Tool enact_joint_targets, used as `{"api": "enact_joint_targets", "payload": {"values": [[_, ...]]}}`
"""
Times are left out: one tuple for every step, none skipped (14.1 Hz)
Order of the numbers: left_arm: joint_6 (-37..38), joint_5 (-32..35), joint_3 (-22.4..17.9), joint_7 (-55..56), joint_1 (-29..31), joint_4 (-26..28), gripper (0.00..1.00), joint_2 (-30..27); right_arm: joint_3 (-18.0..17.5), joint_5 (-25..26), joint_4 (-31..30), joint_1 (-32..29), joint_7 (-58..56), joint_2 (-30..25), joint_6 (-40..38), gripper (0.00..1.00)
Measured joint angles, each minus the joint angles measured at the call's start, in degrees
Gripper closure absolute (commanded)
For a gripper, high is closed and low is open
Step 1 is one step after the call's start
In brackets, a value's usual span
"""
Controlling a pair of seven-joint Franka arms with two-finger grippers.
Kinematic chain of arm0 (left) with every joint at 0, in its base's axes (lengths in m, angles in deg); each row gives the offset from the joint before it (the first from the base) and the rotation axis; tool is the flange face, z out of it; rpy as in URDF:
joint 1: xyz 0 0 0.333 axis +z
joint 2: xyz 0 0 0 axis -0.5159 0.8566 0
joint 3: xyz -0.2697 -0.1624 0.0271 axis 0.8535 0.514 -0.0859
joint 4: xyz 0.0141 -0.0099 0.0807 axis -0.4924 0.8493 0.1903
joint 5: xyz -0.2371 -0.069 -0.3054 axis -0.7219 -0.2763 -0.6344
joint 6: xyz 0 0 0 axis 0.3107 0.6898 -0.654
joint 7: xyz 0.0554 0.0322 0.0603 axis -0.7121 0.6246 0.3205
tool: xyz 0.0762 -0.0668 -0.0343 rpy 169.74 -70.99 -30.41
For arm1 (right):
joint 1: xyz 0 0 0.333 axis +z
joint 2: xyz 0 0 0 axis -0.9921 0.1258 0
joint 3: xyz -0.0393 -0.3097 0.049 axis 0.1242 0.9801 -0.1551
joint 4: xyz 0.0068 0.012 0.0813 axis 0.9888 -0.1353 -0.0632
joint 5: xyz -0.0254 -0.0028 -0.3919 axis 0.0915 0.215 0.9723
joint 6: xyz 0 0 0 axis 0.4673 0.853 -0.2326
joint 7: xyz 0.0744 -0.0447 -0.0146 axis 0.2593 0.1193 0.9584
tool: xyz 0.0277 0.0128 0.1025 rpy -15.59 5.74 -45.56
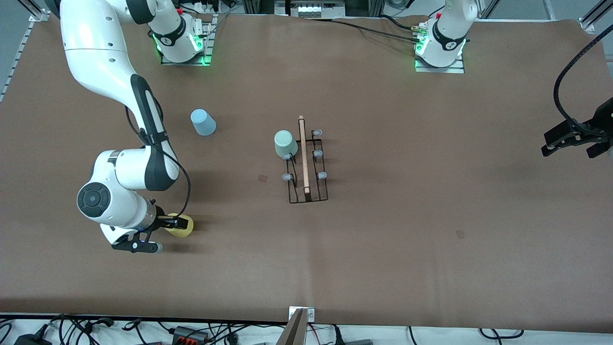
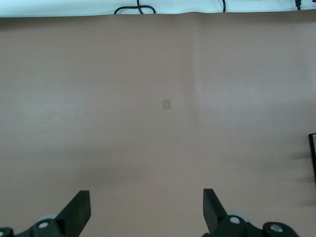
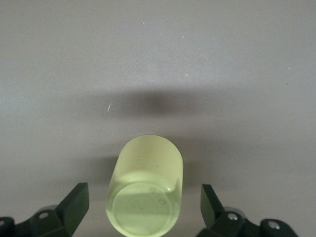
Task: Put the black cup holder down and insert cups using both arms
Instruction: 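Move the right gripper to the yellow cup and grasp it, then carry the yellow cup with the right gripper to the rack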
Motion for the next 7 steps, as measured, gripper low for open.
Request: {"api": "enact_joint_targets", "payload": {"values": [[0.0, 0.0, 0.2, 0.0, 0.0, 0.0, 0.00, 0.0, 0.0, -0.5, 0.0, 0.0, -0.1, 0.4, 0.0, 0.00], [0.0, 0.0, 0.4, 0.0, 0.0, 0.0, 0.00, 0.0, 0.0, -0.7, 0.0, -0.1, -0.2, 0.9, 0.0, 0.00], [0.0, 0.0, 0.4, 0.0, 0.0, 0.0, 0.00, 0.0, 0.0, -0.7, 0.0, -0.1, -0.2, 1.2, 0.1, 0.15], [0.0, 0.0, 0.4, 0.0, 0.0, 0.1, 0.00, 0.0, 0.0, -0.7, 0.0, -0.2, -0.2, 1.5, 0.1, 0.30], [0.0, 0.0, 0.4, 0.0, 0.2, 0.1, 0.00, 0.0, 0.0, -0.7, 0.0, -0.2, -0.2, 1.6, 0.2, 0.48], [0.0, 0.0, 0.4, 0.0, 0.3, 0.2, 0.00, 0.0, 0.0, -0.7, 0.0, -0.3, -0.3, 1.6, 0.2, 0.65], [0.0, 0.0, 0.4, 0.0, 0.3, 0.2, 0.00, 0.0, 0.0, -0.8, 0.1, -0.3, -0.4, 1.6, 0.1, 0.76]]}}
